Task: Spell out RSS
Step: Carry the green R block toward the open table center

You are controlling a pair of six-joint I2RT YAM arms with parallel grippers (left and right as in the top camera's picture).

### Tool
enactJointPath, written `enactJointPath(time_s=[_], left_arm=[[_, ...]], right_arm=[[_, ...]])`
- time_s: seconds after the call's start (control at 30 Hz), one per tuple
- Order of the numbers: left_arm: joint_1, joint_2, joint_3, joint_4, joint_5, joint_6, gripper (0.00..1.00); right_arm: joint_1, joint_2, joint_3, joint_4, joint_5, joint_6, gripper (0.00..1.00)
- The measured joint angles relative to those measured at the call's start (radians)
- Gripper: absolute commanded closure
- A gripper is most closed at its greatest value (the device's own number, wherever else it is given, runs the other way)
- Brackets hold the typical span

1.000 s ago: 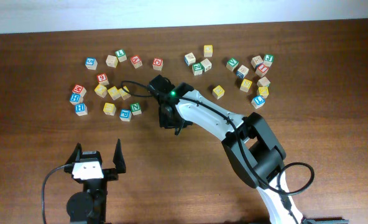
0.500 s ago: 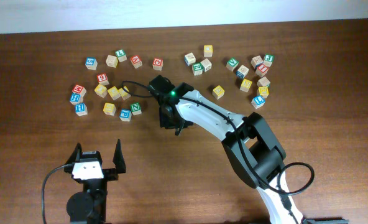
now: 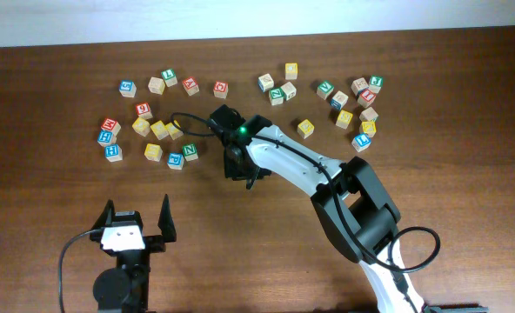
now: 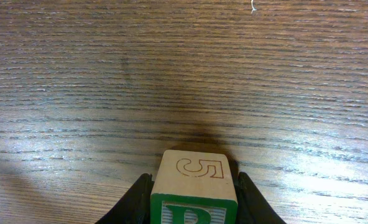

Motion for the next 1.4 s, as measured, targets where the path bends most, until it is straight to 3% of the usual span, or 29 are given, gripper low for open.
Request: enactJointPath(time_s=[0.53,0.97,1.07,1.33,1.4], left_arm=[[0.000,0.000,0.000,0.000,0.000,0.000,0.01],[0.000,0.000,0.000,0.000,0.000,0.000,0.01],[0.000,0.000,0.000,0.000,0.000,0.000,0.01],[0.000,0.000,0.000,0.000,0.000,0.000,0.01],[0.000,0.000,0.000,0.000,0.000,0.000,0.01]], right_arm=[[-0.002,0.000,0.000,0.003,-0.019,0.000,0.74],[-0.030,0.000,0.021,-0.047,-0.045,0.002,0.50],[-0.046,-0.001,0.093,-0.100,-0.045,-0.024,0.41],[-0.075,-0.004,0.449,-0.380,-0.045,-0.096,0.34],[-0.090,-0.007,0.534,-0.443,-0.045,-0.121,0.27]])
